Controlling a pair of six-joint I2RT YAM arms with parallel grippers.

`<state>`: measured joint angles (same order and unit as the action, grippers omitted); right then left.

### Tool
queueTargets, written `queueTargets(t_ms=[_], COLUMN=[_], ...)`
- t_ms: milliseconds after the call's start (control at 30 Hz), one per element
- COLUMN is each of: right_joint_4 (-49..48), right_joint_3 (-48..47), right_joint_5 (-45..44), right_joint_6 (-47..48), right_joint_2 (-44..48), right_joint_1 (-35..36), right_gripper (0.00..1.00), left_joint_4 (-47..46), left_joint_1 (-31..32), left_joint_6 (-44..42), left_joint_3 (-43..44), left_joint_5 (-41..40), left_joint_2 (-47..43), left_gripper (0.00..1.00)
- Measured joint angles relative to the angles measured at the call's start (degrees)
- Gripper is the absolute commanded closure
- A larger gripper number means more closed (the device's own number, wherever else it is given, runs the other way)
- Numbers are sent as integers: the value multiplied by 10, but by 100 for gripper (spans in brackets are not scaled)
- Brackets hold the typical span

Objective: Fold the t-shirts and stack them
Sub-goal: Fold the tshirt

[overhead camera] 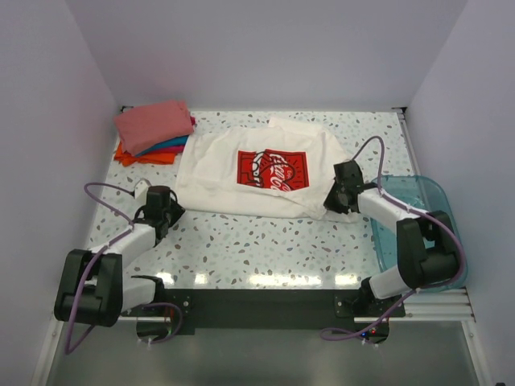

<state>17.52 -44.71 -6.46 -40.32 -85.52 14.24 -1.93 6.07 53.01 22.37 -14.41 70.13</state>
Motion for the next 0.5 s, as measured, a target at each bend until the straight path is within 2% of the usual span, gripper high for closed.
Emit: queueTargets(t_ms=[200, 500], right_joint_4=[16, 24], right_joint_3=[-53, -174], right_joint_5=[0, 2], right_joint_6=[7, 20], right_joint_2=[0, -73], right_joint_1=[0, 0], right_gripper=[100, 100], left_joint_4=[-1, -1], left_joint_1=[0, 0], left_joint_6=[0, -2], left_joint_3=[7, 26], left_joint_5=[-15, -28], left_joint_2=[19, 35], left_gripper=[81, 99])
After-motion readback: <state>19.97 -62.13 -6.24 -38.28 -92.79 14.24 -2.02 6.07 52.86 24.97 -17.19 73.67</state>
